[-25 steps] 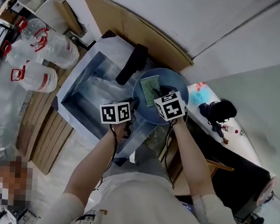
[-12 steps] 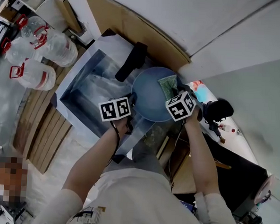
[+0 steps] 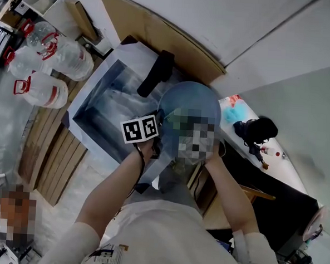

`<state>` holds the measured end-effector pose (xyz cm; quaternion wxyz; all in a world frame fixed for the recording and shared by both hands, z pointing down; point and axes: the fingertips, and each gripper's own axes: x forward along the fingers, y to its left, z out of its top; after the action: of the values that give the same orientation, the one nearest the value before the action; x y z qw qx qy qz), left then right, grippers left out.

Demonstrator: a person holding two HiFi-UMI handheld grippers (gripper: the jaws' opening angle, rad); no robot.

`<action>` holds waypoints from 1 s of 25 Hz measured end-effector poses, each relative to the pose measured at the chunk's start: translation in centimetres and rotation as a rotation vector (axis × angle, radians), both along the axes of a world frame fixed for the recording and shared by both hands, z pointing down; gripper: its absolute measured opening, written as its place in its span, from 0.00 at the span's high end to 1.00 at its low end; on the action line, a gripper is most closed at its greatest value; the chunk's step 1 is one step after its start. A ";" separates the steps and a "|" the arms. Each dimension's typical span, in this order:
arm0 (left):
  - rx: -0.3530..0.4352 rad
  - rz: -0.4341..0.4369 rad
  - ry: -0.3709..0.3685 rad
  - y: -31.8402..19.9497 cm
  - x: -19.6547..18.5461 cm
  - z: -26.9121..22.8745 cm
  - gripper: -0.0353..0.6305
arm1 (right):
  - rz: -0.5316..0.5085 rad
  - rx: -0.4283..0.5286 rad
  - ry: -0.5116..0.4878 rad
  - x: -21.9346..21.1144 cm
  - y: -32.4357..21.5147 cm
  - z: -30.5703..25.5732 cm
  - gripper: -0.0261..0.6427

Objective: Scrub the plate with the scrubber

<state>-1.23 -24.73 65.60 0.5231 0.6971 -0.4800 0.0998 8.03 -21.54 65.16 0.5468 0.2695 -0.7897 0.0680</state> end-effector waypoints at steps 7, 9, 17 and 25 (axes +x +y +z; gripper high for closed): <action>0.011 0.028 -0.056 -0.1 0.0 0.0 0.90 | -0.143 0.083 0.163 -1.8 -3.6 0.6 0.80; 0.015 0.029 -0.053 -0.2 -0.1 0.0 0.90 | -0.158 0.096 0.185 -1.8 -4.3 0.7 0.80; 0.016 0.019 -0.048 -0.2 -0.2 -0.1 0.90 | 0.006 0.227 0.190 3.1 -9.6 -0.2 0.80; 0.002 -0.020 -0.026 0.2 -0.2 0.0 0.90 | -0.069 0.025 0.294 7.5 -4.6 0.0 0.80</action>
<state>-1.42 -24.48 65.58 0.5170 0.6916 -0.4938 0.1029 15.50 -26.13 65.13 0.6553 0.2561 -0.7106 -0.0011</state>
